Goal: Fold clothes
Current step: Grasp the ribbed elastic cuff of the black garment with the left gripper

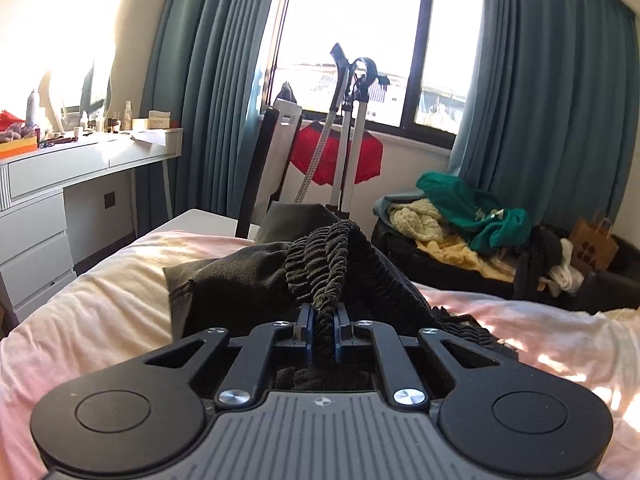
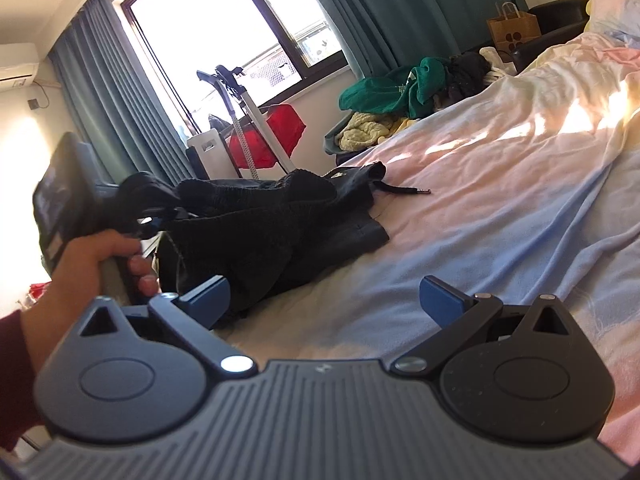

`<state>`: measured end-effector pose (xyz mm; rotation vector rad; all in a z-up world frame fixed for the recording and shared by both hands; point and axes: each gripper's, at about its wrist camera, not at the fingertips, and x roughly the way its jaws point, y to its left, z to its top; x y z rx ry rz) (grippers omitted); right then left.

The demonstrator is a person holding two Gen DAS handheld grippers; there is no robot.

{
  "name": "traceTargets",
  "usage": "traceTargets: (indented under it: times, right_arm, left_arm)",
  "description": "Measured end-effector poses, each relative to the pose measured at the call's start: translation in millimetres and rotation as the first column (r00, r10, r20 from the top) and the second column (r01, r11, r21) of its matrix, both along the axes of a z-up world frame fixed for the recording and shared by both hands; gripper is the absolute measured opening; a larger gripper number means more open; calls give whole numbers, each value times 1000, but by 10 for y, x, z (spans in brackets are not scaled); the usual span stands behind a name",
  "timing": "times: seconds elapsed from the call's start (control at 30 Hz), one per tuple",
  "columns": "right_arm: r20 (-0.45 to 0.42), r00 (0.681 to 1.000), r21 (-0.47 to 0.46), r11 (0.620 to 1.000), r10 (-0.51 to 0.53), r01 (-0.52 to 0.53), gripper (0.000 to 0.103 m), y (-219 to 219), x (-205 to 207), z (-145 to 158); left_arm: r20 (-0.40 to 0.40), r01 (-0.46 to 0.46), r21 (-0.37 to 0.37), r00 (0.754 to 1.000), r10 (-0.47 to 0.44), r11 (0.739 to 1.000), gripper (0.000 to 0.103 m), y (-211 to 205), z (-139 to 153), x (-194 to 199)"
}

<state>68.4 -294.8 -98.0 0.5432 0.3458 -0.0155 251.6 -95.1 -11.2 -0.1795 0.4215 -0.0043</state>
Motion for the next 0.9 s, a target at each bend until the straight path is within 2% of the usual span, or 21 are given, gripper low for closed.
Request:
traceTargets:
  times: [0.1,0.23,0.3,0.43,0.47,0.53,0.6,0.7,0.77,0.83,0.9]
  right_arm:
    - [28,1000,-26,1000,-4,5,103,49,-95,65]
    - [71,997,-40,999,39,-36,103,104,-223,180]
    - [64,996,-42,997,62,-60,103,145,-264,232]
    - [53,994,-68,993,100,-97,103,279,-310,273]
    - [54,993,-78,991,109,-105,103,322,-309,267]
    - [50,993,-90,991,104,-99,102,398,-291,221]
    - [47,995,-113,990,84,-79,102,484,-246,156]
    - [10,997,-201,977,78,-74,102,644,-76,32]
    - [-22,995,-258,961,98,-100,90,769,75,-37]
    - [-61,990,-332,933,125,-138,83,924,267,-101]
    - [-72,986,-361,918,148,-164,83,1030,437,-174]
  left_arm:
    - [11,9,-62,1000,-8,998,8,332,113,-495]
    - [-78,-24,-109,997,16,994,8,1064,79,-1079]
    - [-145,-58,-107,989,42,993,8,1489,7,-1217]
    - [-265,-106,-98,961,77,990,7,2274,-285,-1244]
    - [-254,-104,-108,964,73,989,7,2408,-356,-1282]
    - [-182,-81,-98,981,62,992,5,2569,-473,-1414]
    - [-150,-50,-56,988,41,997,5,2584,-526,-1494]
    - [-109,-9,2,994,9,1000,6,2572,-596,-1598]
    - [-97,13,12,995,-12,1000,12,2466,-600,-1616]
    - [-62,56,16,997,-55,998,19,2355,-586,-1666]
    - [-27,102,41,995,-101,994,24,2241,-589,-1709]
